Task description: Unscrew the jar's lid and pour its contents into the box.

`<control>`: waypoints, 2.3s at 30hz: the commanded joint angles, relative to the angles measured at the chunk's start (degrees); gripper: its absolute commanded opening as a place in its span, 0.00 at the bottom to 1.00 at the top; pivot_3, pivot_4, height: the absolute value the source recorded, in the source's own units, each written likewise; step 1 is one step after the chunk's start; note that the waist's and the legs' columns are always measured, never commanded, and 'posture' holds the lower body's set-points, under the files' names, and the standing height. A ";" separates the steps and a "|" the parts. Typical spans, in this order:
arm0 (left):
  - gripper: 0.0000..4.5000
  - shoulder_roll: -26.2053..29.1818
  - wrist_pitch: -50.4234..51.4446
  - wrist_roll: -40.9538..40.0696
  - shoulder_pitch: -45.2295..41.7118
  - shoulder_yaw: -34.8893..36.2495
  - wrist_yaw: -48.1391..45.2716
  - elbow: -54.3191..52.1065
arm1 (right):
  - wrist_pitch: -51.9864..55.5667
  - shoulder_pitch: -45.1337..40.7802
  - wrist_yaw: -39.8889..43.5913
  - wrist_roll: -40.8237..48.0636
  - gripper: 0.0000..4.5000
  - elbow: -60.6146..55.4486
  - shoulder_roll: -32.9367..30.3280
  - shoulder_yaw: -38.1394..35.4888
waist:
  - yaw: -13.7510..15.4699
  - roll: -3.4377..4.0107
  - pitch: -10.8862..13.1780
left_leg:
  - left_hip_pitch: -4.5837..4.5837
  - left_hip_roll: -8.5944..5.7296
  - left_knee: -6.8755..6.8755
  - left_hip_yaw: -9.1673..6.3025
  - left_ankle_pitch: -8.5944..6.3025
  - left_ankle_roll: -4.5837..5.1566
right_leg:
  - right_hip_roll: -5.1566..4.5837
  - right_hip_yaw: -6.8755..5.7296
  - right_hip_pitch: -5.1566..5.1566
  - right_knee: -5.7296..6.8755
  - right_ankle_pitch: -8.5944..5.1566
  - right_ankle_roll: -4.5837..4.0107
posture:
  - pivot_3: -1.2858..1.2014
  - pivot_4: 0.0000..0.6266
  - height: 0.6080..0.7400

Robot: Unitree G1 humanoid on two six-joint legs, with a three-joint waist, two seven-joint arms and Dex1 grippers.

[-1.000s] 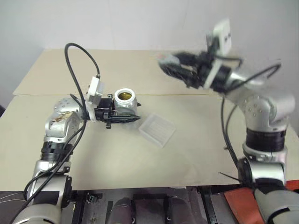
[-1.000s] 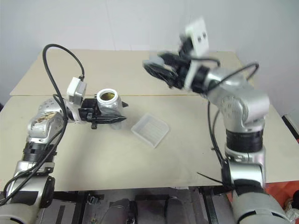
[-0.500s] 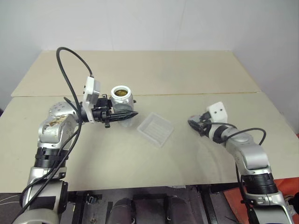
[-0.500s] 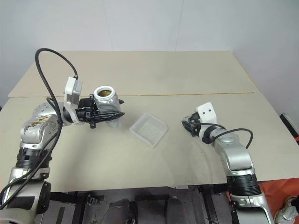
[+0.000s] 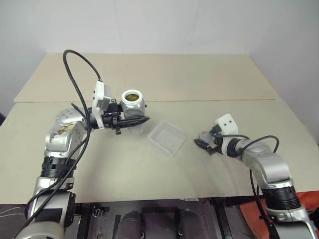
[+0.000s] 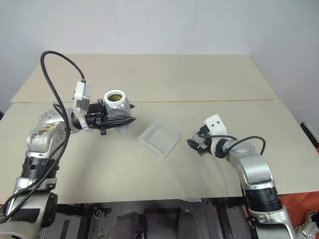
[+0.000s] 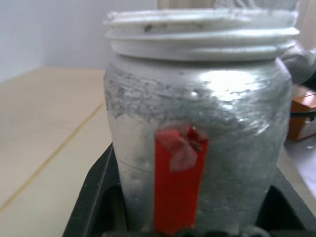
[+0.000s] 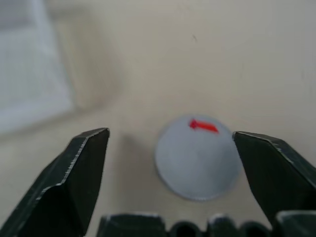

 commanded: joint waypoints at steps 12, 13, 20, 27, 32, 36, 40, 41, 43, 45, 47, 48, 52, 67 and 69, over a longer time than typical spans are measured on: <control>0.45 -0.76 -61.93 46.63 -11.08 -13.16 28.60 18.28 | 12.71 -9.09 17.17 22.14 1.00 -13.79 -13.77 -7.12 | 1.33 -0.02 0.01 | -0.02 -0.02 0.00 0.00 -0.06 0.10 | -0.06 -0.05 0.04 -0.12 0.03 -0.03 | 0.52 0.24 1.00; 0.45 -0.56 -65.13 51.01 -12.44 -14.22 33.06 20.18 | 12.46 -9.06 17.40 22.34 1.00 -13.89 -13.94 -6.82 | 1.40 -0.02 0.01 | -0.03 -0.05 0.00 0.00 -0.07 0.12 | -0.09 -0.07 0.04 -0.11 0.03 -0.02 | 0.52 0.24 1.00; 0.45 3.89 -61.96 108.89 -30.30 -41.86 96.04 25.31 | 11.17 -10.83 18.99 23.95 1.00 -13.75 -14.20 -5.93 | 2.24 -0.06 0.03 | -0.17 -0.19 0.04 0.03 -0.17 0.29 | -0.27 -0.19 0.04 0.04 0.11 0.13 | 0.52 0.24 1.00; 0.45 -0.05 -51.99 120.28 -33.51 -53.56 107.09 28.45 | 10.21 -11.22 16.97 24.67 1.00 -13.84 -12.28 -6.75 | 1.94 -0.07 0.04 | -0.41 -0.12 0.10 0.17 -0.18 0.31 | -0.29 -0.22 -0.23 0.14 0.09 0.19 | 0.52 0.24 1.00; 0.45 -2.11 -49.69 119.52 -35.13 -54.34 108.23 31.25 | 10.59 -9.85 15.21 26.09 1.00 -15.80 -11.20 -7.91 | 1.88 -0.07 0.04 | -0.60 -0.12 0.16 0.25 -0.16 0.27 | -0.31 -0.28 -0.39 0.13 0.09 0.19 | 0.52 0.24 1.00; 0.45 -1.39 -50.32 119.07 -35.15 -55.05 108.88 30.73 | 10.62 -9.37 14.28 27.09 1.00 -16.43 -11.11 -8.14 | 1.71 -0.07 0.04 | -0.58 -0.11 0.16 0.23 -0.17 0.28 | -0.33 -0.29 -0.36 0.14 0.09 0.19 | 0.52 0.24 1.00; 0.45 -0.58 -52.07 115.92 -34.36 -54.13 107.20 30.18 | 10.38 -9.27 13.75 27.66 1.00 -16.46 -11.30 -8.03 | 1.52 -0.07 0.04 | -0.59 -0.11 0.18 0.21 -0.17 0.28 | -0.34 -0.29 -0.36 0.15 0.09 0.19 | 0.52 0.24 1.00; 0.45 -0.19 -53.18 114.14 -34.14 -53.39 106.71 30.35 | 10.09 -9.17 13.79 27.45 1.00 -16.43 -11.43 -7.88 | 1.51 -0.07 0.04 | -0.59 -0.11 0.18 0.21 -0.17 0.28 | -0.35 -0.30 -0.36 0.15 0.09 0.19 | 0.52 0.24 1.00; 0.45 0.70 -56.52 106.62 -32.95 -49.64 103.30 31.88 | 7.88 -8.57 14.15 26.08 1.00 -16.48 -11.54 -7.56 | 1.48 -0.07 0.04 | -0.58 -0.10 0.18 0.19 -0.17 0.28 | -0.35 -0.30 -0.36 0.15 0.09 0.19 | 0.52 0.24 1.00; 0.45 1.71 -59.55 98.82 -31.66 -45.72 99.56 33.85 | 5.97 -7.99 14.23 25.01 1.00 -16.18 -11.56 -7.45 | 1.41 -0.07 0.04 | -0.59 -0.08 0.20 0.17 -0.16 0.28 | -0.36 -0.31 -0.37 0.17 0.09 0.19 | 0.52 0.24 1.00; 0.45 2.52 -63.29 87.60 -29.51 -40.82 92.02 36.08 | 4.28 -7.34 14.42 24.40 1.00 -15.82 -11.72 -7.44 | 1.31 -0.07 0.04 | -0.57 -0.07 0.21 0.14 -0.15 0.26 | -0.38 -0.30 -0.37 0.19 0.09 0.19 | 0.52 0.24 1.00; 0.45 2.46 -63.29 81.14 -27.78 -37.84 86.96 36.29 | 3.62 -6.99 14.58 24.29 1.00 -15.72 -11.85 -7.53 | 1.15 -0.06 0.03 | -0.57 -0.06 0.23 0.14 -0.14 0.25 | -0.38 -0.31 -0.37 0.20 0.09 0.19 | 0.52 0.24 1.00; 0.45 0.01 -49.70 48.90 -17.28 -24.45 60.06 28.43 | 1.90 -6.57 15.17 23.91 1.00 -14.95 -12.07 -7.30 | 0.87 -0.03 0.02 | -0.51 0.01 0.37 0.16 0.05 -0.09 | -0.39 -0.31 -0.32 0.25 0.08 0.20 | 0.52 0.24 1.00; 0.45 -11.36 -7.28 11.31 10.68 -2.61 42.01 -3.13 | 1.16 -5.85 14.62 23.85 1.00 -14.54 -12.24 -7.93 | 0.75 -0.03 0.02 | -0.15 -0.12 0.55 -0.14 -0.14 0.24 | -0.37 -0.22 0.19 0.09 0.02 0.30 | 0.52 0.24 1.00; 0.45 -12.20 -10.90 12.15 12.36 -2.54 40.90 -0.90 | 1.45 -5.78 14.31 24.11 1.00 -14.87 -12.30 -8.05 | 0.87 -0.03 0.02 | -0.12 -0.13 0.56 -0.11 -0.18 0.31 | -0.38 -0.21 0.20 0.08 0.02 0.29 | 0.52 0.24 1.00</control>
